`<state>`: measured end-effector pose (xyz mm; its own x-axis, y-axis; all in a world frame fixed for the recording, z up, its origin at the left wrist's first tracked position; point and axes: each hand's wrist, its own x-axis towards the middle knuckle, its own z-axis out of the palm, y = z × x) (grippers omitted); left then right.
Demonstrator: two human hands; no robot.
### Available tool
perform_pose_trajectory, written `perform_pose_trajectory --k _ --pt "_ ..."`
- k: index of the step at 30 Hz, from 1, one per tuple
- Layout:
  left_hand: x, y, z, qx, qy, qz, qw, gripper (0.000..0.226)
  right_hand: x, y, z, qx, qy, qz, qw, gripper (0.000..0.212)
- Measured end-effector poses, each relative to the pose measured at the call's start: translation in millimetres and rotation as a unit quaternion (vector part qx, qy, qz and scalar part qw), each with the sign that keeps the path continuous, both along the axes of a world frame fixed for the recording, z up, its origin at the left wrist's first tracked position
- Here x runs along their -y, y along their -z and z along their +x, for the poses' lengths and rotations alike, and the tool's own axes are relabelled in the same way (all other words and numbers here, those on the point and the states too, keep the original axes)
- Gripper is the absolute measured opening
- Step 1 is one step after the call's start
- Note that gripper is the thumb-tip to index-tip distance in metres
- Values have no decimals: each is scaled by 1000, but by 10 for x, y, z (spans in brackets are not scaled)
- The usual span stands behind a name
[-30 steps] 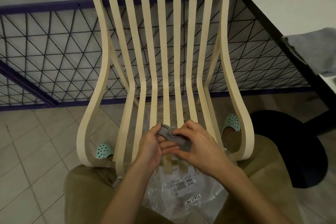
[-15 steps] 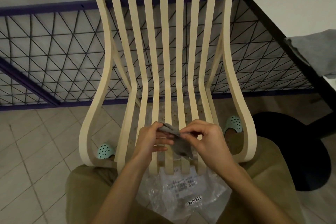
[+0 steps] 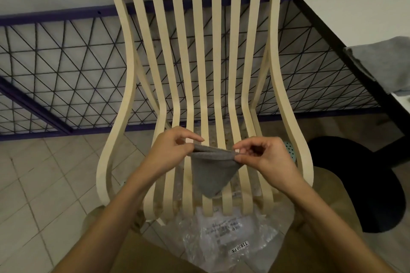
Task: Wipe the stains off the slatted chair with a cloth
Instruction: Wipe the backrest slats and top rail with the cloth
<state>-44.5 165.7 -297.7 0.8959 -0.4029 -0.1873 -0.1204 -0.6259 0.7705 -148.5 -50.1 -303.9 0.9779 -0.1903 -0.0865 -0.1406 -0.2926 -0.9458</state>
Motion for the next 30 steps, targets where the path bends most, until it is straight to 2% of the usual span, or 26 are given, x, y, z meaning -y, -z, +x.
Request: perform_pose_trajectory --k 4,7,9,11,13,14,17,20,21,23,25,26,28,30 --pt "23 -229 -177 12 77 -107 991 50 76 -172 128 7 -44 47 998 11" --pt "-63 -386 -78 -22 39 -224 974 45 83 -332 250 29 -85 87 992 10" --pt "-100 -387 4 -77 23 -269 960 39 39 -411 334 56 -100 89 989 11" --pt "-103 -301 10 -172 -25 -307 936 37 -26 -451 419 71 -97 100 988 12" --pt "-84 -226 -56 -265 -70 -328 904 58 -52 -474 502 62 -84 153 983 14" --pt "-75 -183 -95 -282 -60 -332 898 64 -55 -478 538 53 -80 177 979 15" --pt "18 -118 -243 -228 15 -279 933 57 -20 -475 591 36 -84 213 973 17" --pt "151 -80 -267 -144 3 -254 957 22 48 -416 584 31 -77 266 960 18" --pt "192 -105 -260 -125 0 -251 960 17 74 -370 571 21 -83 306 948 25" --pt "222 -145 -234 -122 -12 -273 954 14 97 -204 525 -25 -127 385 914 55" --pt "209 -187 -175 -142 -32 -310 940 14 57 -21 442 -94 -200 377 899 74" --pt "201 -216 -155 -155 -43 -324 932 14 31 72 401 -120 -232 352 899 72" --pt "174 -253 -126 -179 -60 -348 918 21 -24 193 347 -141 -264 308 903 51" --pt "119 -263 -121 -206 -95 -378 897 29 -84 227 336 -144 -266 306 903 35"
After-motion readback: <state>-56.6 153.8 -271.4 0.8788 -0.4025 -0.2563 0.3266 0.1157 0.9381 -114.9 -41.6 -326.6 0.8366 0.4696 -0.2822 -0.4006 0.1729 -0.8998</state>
